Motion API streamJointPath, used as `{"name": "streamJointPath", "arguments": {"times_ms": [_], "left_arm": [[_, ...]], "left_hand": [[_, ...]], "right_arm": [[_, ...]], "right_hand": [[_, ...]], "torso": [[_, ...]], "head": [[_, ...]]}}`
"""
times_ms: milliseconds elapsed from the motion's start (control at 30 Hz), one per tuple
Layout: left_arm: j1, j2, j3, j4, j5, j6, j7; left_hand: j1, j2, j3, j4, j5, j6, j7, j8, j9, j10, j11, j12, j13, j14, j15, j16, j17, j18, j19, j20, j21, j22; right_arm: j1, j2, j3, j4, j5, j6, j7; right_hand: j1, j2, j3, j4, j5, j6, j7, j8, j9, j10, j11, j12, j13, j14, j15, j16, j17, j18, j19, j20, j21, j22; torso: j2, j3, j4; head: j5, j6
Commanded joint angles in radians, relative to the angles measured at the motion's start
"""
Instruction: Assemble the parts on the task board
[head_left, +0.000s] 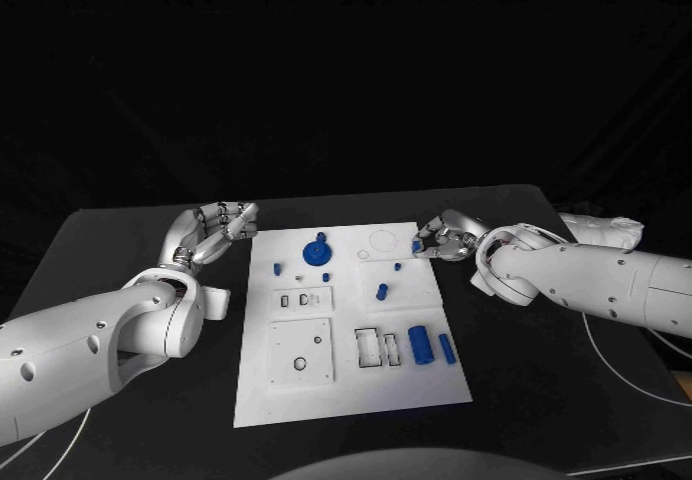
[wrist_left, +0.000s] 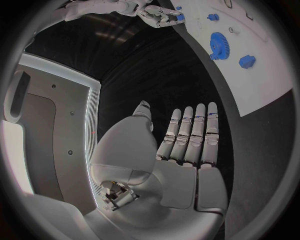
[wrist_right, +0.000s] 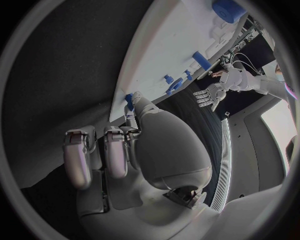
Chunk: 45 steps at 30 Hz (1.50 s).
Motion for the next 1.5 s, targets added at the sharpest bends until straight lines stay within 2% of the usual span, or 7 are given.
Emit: {"name": "streamJointPath", "arguments": {"times_ms": [33,567,733,900,1233,1333,1500], "left_arm": [[0.000,0.002,0.001,0.002,-0.005,0.008,0.010],[0.000,0.000,0.001,0.003,-0.005,0.006,0.010],[0.000,-0.001,0.001,0.002,-0.005,0.005,0.009],[0.000,0.000,0.000,0.000,-0.005,0.005,0.010],[0.000,0.006,0.000,-0.004,-0.005,0.008,0.010],[0.000,0.007,0.000,-0.005,-0.005,0.008,0.010],[0.000,0.010,0.000,-0.008,-0.005,0.008,0.009]], "left_hand": [[0.001,0.012,-0.004,0.000,0.007,0.008,0.030,-0.004,0.001,0.004,0.005,-0.006,0.000,-0.008,0.001,0.005,0.002,0.011,-0.007,0.002,-0.006,-0.001],[0.001,0.012,-0.004,0.000,0.007,0.008,0.030,-0.004,0.001,0.004,0.005,-0.006,0.000,-0.008,0.001,0.005,0.002,0.011,-0.007,0.002,-0.006,-0.001],[0.001,0.012,-0.004,0.000,0.007,0.008,0.030,-0.004,0.001,0.004,0.005,-0.006,0.000,-0.008,0.001,0.005,0.002,0.011,-0.007,0.002,-0.006,-0.001],[0.003,0.013,-0.005,0.000,0.007,0.008,0.030,-0.006,0.002,0.004,0.005,-0.006,0.000,-0.009,0.001,0.005,0.002,0.011,-0.008,0.002,-0.006,-0.001],[0.003,0.013,-0.005,0.000,0.007,0.008,0.030,-0.006,0.002,0.004,0.005,-0.006,0.000,-0.009,0.001,0.005,0.002,0.011,-0.008,0.002,-0.006,-0.001],[0.003,0.013,-0.005,0.000,0.007,0.008,0.030,-0.006,0.002,0.004,0.005,-0.006,0.000,-0.009,0.001,0.005,0.002,0.011,-0.008,0.002,-0.006,-0.001],[0.004,0.014,-0.006,0.000,0.008,0.008,0.030,-0.006,0.002,0.004,0.005,-0.006,0.000,-0.009,0.001,0.005,0.002,0.011,-0.008,0.002,-0.007,-0.001]], "right_arm": [[-0.001,0.001,0.000,0.001,-0.012,0.010,-0.002],[-0.001,-0.005,0.000,0.021,0.026,-0.055,0.018],[0.001,-0.008,0.001,0.044,0.067,-0.106,0.034],[0.019,-0.013,0.003,0.087,0.139,-0.136,0.050],[0.047,-0.002,0.004,0.212,0.200,-0.153,0.047],[0.048,0.010,0.004,0.258,0.171,-0.174,-0.019],[0.049,0.034,0.004,0.301,0.142,-0.187,-0.089]], "right_hand": [[0.001,0.009,-0.001,0.004,-0.003,0.016,0.000,0.008,0.000,0.105,-0.009,-0.001,0.260,0.106,-0.007,0.004,0.263,-0.014,0.105,-0.010,0.004,0.263],[0.018,0.025,-0.010,-0.003,0.001,0.106,0.004,0.029,0.003,0.105,0.000,-0.001,0.260,0.106,-0.005,0.004,0.263,-0.014,0.105,-0.009,0.004,0.263],[0.025,0.026,-0.011,-0.007,0.005,0.120,0.009,0.032,0.003,0.105,0.005,-0.001,0.260,0.106,-0.002,0.004,0.263,-0.014,0.105,-0.007,0.004,0.263],[0.027,0.026,-0.013,-0.008,0.007,0.125,0.012,0.032,0.002,0.105,0.007,-0.001,0.260,0.106,0.000,0.004,0.263,-0.014,0.105,-0.006,0.004,0.263],[0.031,0.027,-0.015,-0.012,0.012,0.135,0.020,0.031,0.001,0.105,0.014,-0.001,0.260,0.106,0.004,0.004,0.263,-0.014,0.105,-0.003,0.004,0.263],[0.032,0.028,-0.016,-0.013,0.013,0.136,0.025,0.029,0.000,0.105,0.018,-0.001,0.260,0.106,0.007,0.004,0.263,-0.014,0.105,-0.001,0.004,0.263],[0.035,0.028,-0.018,-0.016,0.014,0.144,0.032,0.029,-0.001,0.105,0.025,-0.001,0.260,0.106,0.012,0.004,0.263,-0.014,0.105,0.003,0.004,0.263]], "torso": [[0.000,0.0001,0.0002],[-0.001,0.0006,0.0000],[-0.002,0.0003,-0.0002],[-0.001,0.0008,0.0011],[-0.001,-0.0003,0.0016],[-0.001,-0.0010,0.0014],[-0.002,-0.0021,0.0005]], "head": [[0.001,0.000],[0.008,-0.001],[0.012,0.001],[0.017,0.003],[0.053,0.000],[0.065,-0.003],[0.080,-0.009]]}}
